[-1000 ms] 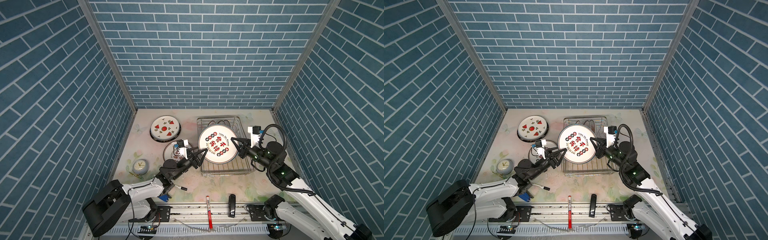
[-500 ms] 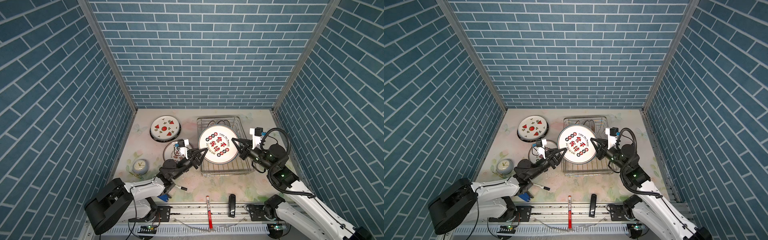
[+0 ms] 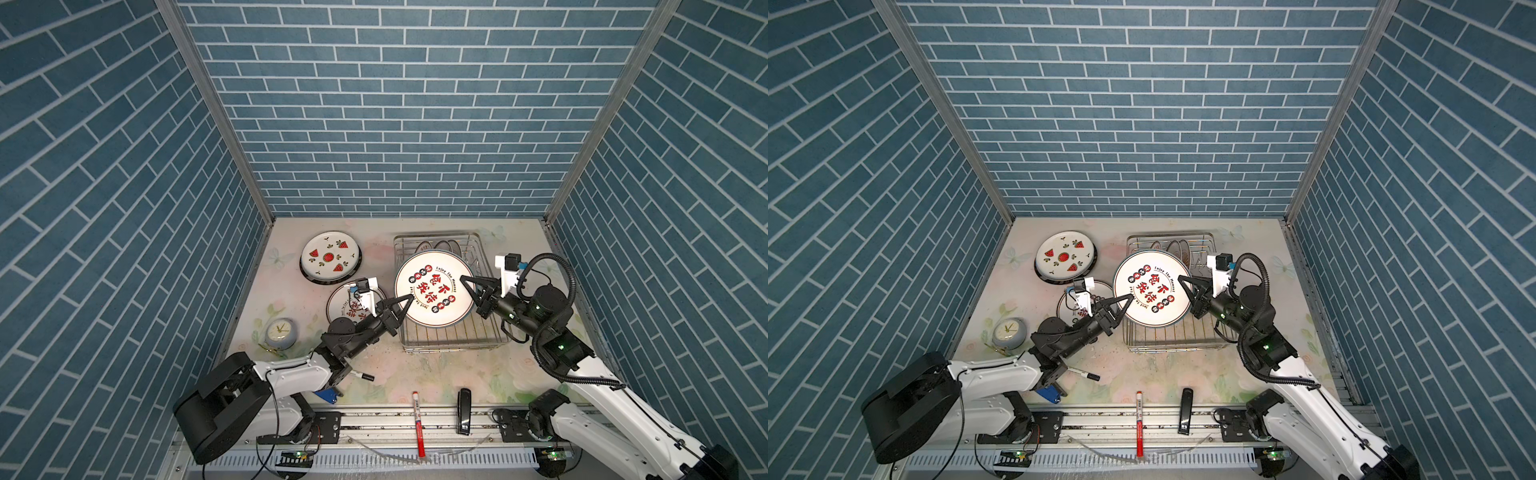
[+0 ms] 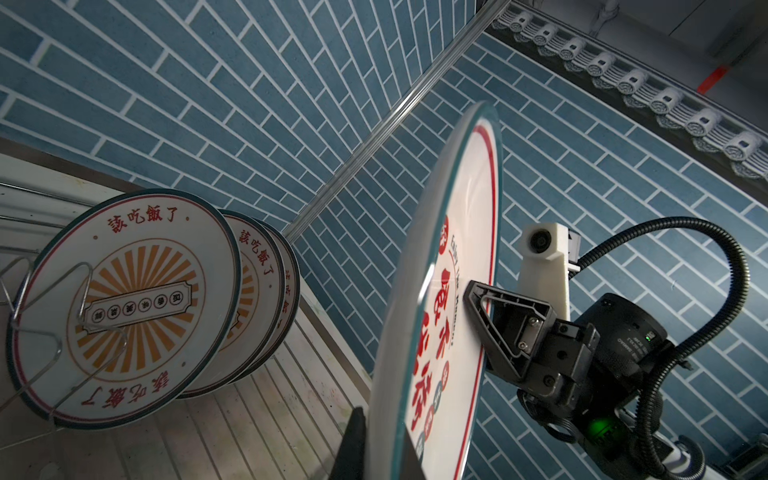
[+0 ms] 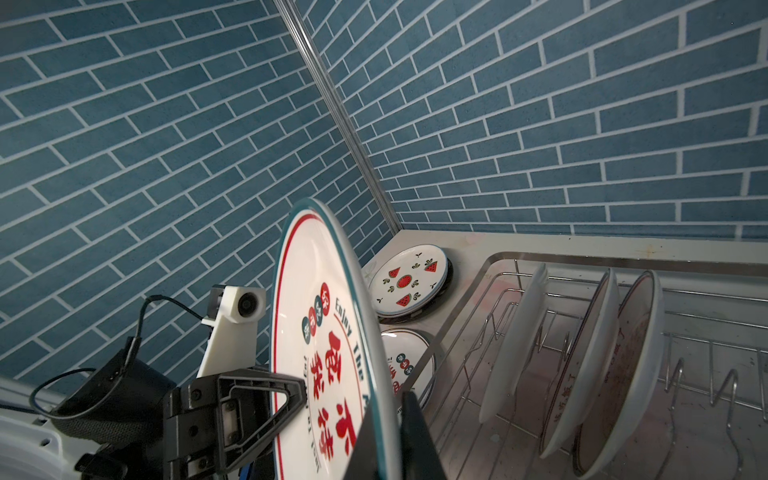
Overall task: Unload the plates from the dish rack
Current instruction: 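Carry the red-text plate away from the rack toward the table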
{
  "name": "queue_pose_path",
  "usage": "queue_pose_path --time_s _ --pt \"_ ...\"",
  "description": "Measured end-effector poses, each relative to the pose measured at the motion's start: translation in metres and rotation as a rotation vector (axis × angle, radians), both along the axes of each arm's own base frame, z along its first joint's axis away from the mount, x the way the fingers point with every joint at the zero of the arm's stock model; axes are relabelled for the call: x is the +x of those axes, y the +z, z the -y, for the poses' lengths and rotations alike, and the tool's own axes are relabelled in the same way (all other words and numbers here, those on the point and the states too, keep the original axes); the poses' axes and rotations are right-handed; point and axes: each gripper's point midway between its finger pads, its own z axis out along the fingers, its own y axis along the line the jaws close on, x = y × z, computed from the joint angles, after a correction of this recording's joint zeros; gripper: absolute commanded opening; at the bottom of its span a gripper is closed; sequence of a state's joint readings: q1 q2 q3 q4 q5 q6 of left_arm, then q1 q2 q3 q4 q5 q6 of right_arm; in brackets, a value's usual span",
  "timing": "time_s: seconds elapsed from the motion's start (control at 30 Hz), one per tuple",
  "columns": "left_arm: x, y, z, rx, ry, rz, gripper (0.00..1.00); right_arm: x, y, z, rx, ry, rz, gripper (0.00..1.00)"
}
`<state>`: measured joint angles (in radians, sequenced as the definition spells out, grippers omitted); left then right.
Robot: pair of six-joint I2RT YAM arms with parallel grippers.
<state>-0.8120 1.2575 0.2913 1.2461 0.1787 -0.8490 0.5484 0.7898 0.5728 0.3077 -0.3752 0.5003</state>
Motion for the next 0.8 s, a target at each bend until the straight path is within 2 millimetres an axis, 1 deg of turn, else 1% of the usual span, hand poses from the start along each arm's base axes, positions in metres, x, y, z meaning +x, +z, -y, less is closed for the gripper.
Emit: queue_pose_path --time_s 0.1,0.13,0.27,0.37,0.6,0.73,0.77,0.8 --pt "0.001 -0.001 0.0 -0.002 0.003 -0.012 0.02 0.002 -0.002 -0.001 -0.003 0.001 -0.005 0.0" --pt "0.002 -0.002 0.0 -0.002 0.004 -0.018 0.0 0.003 -0.004 -0.002 -0.005 0.001 -0.009 0.0" --pt "0.004 -0.007 0.002 -0.004 0.001 -0.039 0.0 0.006 -0.007 -0.001 -0.01 -0.006 -0.018 0.14" --pt "0.004 -0.006 0.003 -0.01 -0.002 -0.027 0.0 0.008 -0.009 0.0 -0.015 -0.019 -0.027 0.18" --pt "0.004 -0.011 0.005 0.01 -0.005 -0.041 0.0 0.008 -0.009 0.003 -0.017 -0.039 -0.03 0.26" --pt "0.006 -0.016 0.006 0.008 -0.004 -0.049 0.0 0.008 -0.011 0.003 -0.022 -0.037 -0.038 0.38" --pt "0.006 -0.018 0.007 0.011 -0.005 -0.053 0.0 0.008 -0.012 0.003 -0.025 -0.035 -0.042 0.44" --pt "0.007 -0.019 0.007 0.014 -0.005 -0.056 0.0 0.008 -0.013 0.003 -0.025 -0.034 -0.045 0.52"
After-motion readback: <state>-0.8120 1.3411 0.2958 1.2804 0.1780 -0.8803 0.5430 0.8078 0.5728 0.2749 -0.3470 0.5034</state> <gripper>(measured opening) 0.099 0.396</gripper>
